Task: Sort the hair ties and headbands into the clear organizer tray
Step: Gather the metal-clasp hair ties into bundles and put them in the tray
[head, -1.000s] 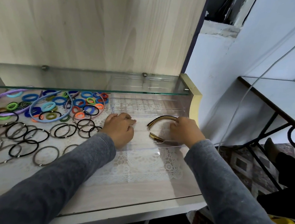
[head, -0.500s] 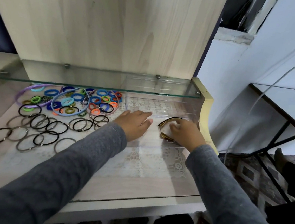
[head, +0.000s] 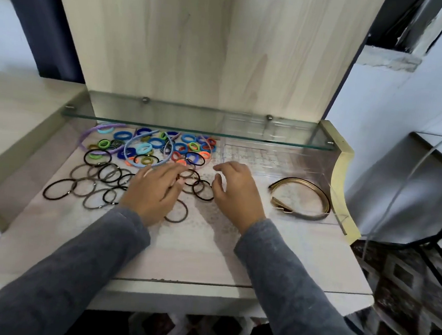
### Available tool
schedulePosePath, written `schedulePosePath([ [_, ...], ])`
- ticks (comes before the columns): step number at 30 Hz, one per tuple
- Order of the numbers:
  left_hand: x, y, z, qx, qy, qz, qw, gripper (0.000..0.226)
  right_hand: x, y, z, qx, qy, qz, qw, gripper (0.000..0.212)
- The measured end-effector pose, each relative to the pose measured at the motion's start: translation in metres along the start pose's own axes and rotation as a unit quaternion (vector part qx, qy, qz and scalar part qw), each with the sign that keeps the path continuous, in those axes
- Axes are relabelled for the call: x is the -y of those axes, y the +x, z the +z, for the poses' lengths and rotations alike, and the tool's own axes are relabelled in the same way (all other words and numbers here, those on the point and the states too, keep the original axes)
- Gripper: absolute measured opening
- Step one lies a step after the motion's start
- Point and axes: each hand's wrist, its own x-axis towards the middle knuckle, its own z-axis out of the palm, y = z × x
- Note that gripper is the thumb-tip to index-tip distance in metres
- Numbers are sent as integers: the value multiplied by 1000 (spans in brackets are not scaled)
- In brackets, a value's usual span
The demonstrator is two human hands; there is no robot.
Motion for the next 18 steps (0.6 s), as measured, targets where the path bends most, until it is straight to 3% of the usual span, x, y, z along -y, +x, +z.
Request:
schedulePosePath([
  [7, 37, -37, -17, -37, 0, 41, 998, 53, 30, -24, 31, 0, 28, -121, 992, 17],
  [18, 57, -60, -20, -97, -17, -14, 995, 33, 38, -37, 48, 76, 1, -127, 989, 31],
])
